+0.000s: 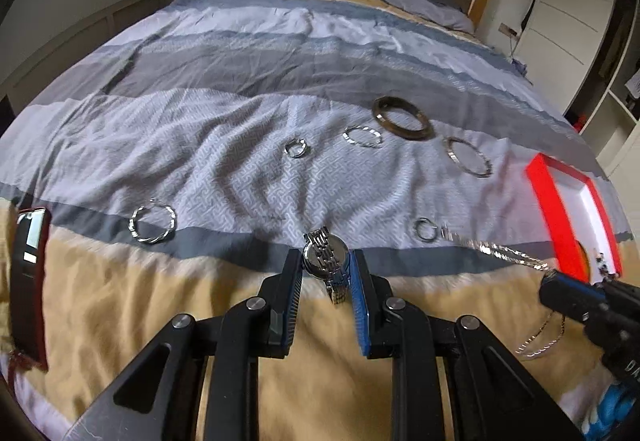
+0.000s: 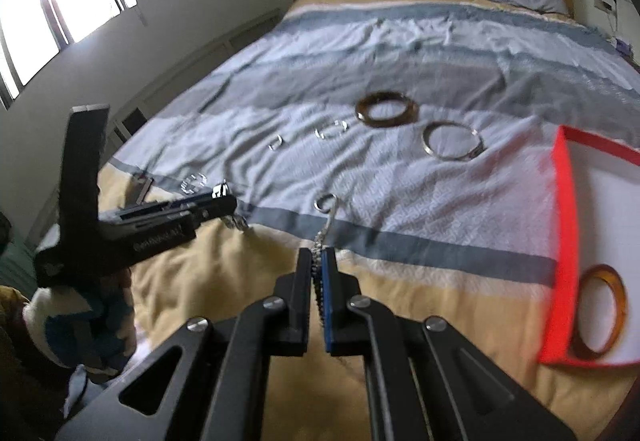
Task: Organize jewelry
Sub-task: 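Carry silver watch with left tool while right tool carries chain into box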
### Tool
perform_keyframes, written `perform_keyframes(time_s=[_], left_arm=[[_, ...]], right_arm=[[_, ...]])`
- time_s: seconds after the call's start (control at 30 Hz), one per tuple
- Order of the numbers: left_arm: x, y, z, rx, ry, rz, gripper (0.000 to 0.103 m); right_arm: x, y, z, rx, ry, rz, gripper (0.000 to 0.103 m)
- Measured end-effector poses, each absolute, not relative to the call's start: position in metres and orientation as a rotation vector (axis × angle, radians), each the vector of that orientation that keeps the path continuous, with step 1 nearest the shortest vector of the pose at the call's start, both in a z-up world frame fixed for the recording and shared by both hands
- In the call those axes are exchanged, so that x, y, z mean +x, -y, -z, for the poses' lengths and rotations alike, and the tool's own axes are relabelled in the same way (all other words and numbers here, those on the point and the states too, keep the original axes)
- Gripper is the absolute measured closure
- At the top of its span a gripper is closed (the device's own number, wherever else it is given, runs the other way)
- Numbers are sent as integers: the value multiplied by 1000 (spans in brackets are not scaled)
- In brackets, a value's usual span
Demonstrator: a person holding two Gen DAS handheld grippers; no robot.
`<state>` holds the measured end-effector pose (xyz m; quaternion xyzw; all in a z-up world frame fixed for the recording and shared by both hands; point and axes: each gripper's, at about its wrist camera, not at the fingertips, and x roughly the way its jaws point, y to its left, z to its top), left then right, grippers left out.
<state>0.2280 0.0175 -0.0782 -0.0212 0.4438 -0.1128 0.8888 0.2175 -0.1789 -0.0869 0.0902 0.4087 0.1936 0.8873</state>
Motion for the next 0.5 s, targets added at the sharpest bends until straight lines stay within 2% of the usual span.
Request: perform_keyframes(time_s=[0.27,0.5], left_arm=[[190,2,39,-20,-869,297,80],[173,51,14,-8,-847,393,80]], right_arm=[[170,208,33,224,-758,-361,99],[143,258,-1,234,-694,-278,99]])
